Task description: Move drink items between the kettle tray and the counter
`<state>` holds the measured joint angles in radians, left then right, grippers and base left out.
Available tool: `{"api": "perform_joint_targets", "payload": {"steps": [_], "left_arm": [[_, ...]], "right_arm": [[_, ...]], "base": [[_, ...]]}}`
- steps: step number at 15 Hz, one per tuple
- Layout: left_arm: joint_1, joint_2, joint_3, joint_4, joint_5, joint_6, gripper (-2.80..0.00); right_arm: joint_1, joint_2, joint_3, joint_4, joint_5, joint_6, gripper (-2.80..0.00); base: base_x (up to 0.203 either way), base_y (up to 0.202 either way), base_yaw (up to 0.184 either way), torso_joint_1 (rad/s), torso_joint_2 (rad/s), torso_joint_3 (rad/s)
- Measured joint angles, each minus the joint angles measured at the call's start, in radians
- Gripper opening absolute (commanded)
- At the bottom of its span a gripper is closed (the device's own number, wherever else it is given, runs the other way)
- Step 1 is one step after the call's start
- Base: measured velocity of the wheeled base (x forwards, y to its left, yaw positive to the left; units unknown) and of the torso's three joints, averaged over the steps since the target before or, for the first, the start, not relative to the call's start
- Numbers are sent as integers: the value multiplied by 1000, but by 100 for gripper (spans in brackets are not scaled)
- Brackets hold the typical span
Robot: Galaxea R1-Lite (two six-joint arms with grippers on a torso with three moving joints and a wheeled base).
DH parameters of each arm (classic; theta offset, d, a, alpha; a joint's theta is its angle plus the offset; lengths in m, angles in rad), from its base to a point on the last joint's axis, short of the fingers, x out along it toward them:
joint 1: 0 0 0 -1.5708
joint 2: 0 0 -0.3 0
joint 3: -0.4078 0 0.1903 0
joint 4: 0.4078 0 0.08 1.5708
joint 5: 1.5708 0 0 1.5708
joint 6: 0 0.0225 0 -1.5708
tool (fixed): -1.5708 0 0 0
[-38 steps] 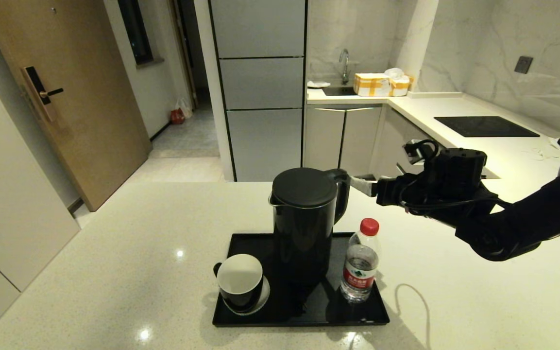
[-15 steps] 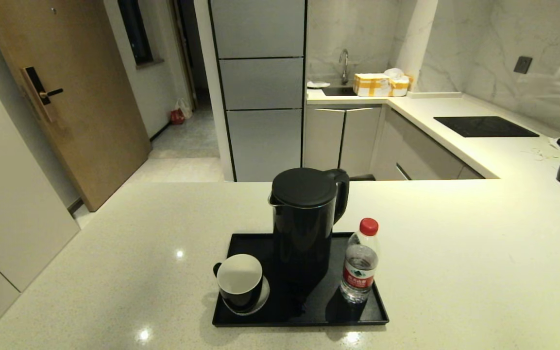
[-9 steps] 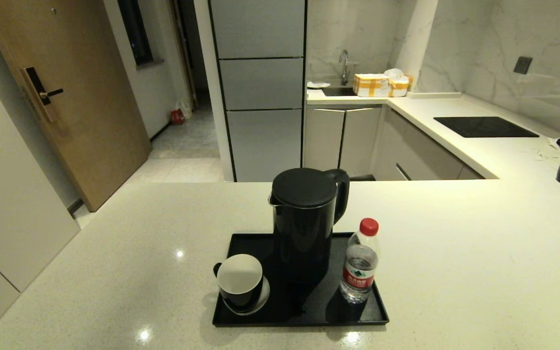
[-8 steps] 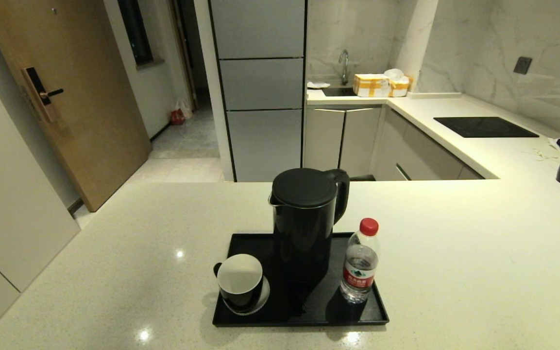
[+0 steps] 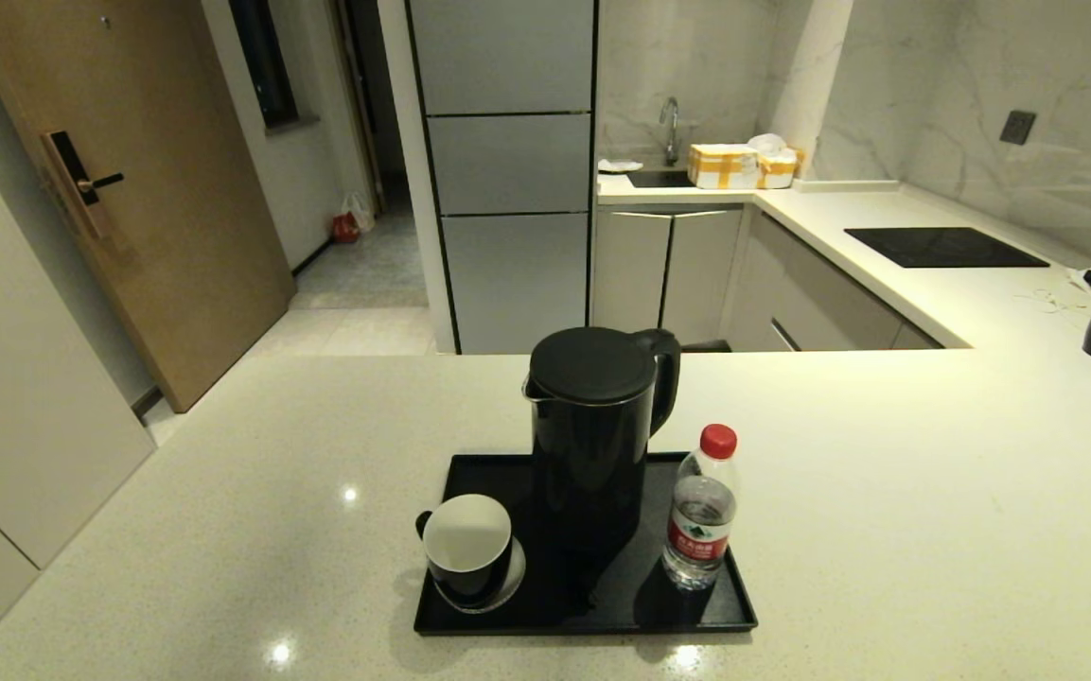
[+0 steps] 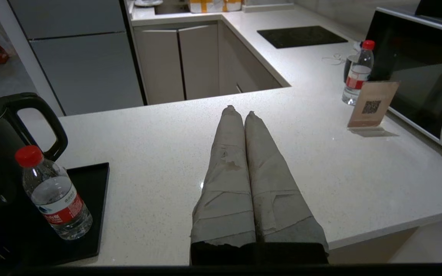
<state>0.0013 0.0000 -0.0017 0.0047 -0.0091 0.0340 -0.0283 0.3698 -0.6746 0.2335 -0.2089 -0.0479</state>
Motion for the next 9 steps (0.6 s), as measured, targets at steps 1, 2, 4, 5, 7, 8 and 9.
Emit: {"api": "perform_joint_targets", "payload": {"steps": [1, 2, 4, 5, 7, 8, 9], "left_arm": [[0, 0, 0, 0, 0, 0, -280], [0, 0, 0, 0, 0, 0, -280], [0, 0, 0, 0, 0, -1, -280], [0, 0, 0, 0, 0, 0, -280], [0, 0, 0, 0, 0, -1, -280], [0, 0, 0, 0, 0, -1, -280], [0, 0, 0, 0, 0, -1, -280]], "right_arm": [[2, -32, 26, -32, 15, -10, -280], [4, -65, 70, -85, 31, -19, -280], [10, -140, 247, -187, 71, -25, -280], [12, -184, 375, -204, 102, -11, -280], [17, -266, 576, -217, 164, 22, -280], [19, -302, 626, -222, 195, 38, -280], [21, -325, 649, -226, 211, 44, -280]], "base": [[0, 0, 0, 0, 0, 0], [0, 0, 0, 0, 0, 0], [0, 0, 0, 0, 0, 0], [0, 0, 0, 0, 0, 0], [0, 0, 0, 0, 0, 0], [0, 0, 0, 0, 0, 0], [0, 0, 0, 0, 0, 0]]}}
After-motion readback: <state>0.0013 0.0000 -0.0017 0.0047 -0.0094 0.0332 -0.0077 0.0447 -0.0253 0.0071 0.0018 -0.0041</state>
